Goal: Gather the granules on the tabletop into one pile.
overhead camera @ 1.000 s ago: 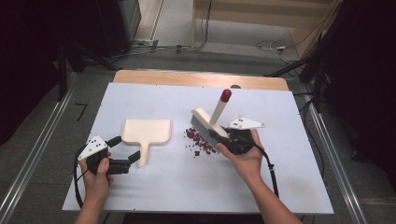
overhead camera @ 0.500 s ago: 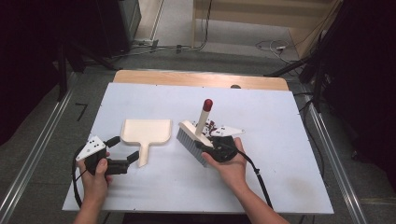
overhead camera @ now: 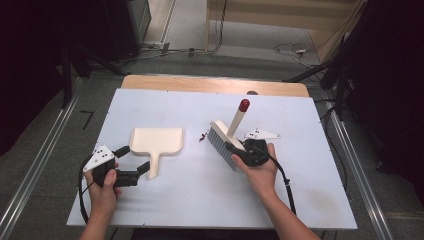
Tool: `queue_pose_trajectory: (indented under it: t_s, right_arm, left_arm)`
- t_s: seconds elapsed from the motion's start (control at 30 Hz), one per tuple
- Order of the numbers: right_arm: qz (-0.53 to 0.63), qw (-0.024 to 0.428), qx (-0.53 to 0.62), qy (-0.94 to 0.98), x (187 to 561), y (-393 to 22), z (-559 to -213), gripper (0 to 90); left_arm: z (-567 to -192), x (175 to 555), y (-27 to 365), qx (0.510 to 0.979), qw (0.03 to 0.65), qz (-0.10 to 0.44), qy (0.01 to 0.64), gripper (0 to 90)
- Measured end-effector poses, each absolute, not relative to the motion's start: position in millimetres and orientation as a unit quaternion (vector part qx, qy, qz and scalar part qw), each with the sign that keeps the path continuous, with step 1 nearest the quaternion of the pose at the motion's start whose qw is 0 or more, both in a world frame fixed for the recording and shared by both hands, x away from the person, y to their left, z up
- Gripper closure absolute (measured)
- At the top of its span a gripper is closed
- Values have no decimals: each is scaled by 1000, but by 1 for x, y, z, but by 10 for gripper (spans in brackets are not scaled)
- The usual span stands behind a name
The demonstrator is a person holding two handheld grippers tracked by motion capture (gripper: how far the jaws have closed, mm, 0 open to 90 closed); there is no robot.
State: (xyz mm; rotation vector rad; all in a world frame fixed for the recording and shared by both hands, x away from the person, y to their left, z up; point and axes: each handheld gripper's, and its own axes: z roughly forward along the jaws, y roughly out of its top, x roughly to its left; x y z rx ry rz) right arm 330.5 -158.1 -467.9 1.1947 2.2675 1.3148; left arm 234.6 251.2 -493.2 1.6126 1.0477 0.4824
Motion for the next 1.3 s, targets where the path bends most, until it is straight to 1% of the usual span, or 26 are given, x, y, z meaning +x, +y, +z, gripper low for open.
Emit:
queue_pose_trajectory:
  t_s: [0.17,0.23,0.27,0.37,0.4,0.43,0.47,0.53,0.57,0.6,0.67,0.7,0.73,0.97,1.3]
  right_arm:
    - [470,125,407,773,329,-145,-459,657]
    - [475,124,405,771,329,-133,-456,657]
    - [475,120,408,771,330,-120,-455,657]
    - [469,120,414,771,333,-108,-459,657]
    - [462,113,428,769,338,-101,-466,657]
    - [462,113,428,769,338,-101,-466,657]
    - [458,113,441,764,342,-99,-473,657]
    - [456,120,445,761,343,-100,-473,657]
    - [448,133,450,761,344,-104,-473,657]
    - [448,133,450,761,344,-104,-473,657]
    - [442,149,458,757,344,-114,-475,657]
    - [442,149,458,757,344,-114,-475,657]
    - [442,153,467,751,344,-124,-476,657]
    - [440,173,489,733,342,-155,-479,656]
    - [437,188,499,724,340,-172,-479,656]
  left_arm:
    - [-493,235,252,682,547,204,441,0]
    - [-493,235,251,682,547,204,441,0]
    - [-493,235,251,682,547,204,440,0]
    - [-493,235,252,682,546,206,440,0]
    - [-493,235,253,683,545,206,440,0]
    - [-493,235,253,683,545,206,440,0]
    - [-493,235,253,684,544,206,440,0]
    - [-494,234,254,684,544,207,440,0]
    - [-494,235,254,684,543,207,440,0]
    - [-494,235,254,685,543,206,440,0]
    - [-494,235,253,685,543,206,439,0]
    - [-494,235,252,685,543,206,440,0]
    - [-494,236,252,686,543,205,439,0]
    - [-494,236,249,687,542,205,439,0]
    - [-494,237,248,689,539,204,438,0]
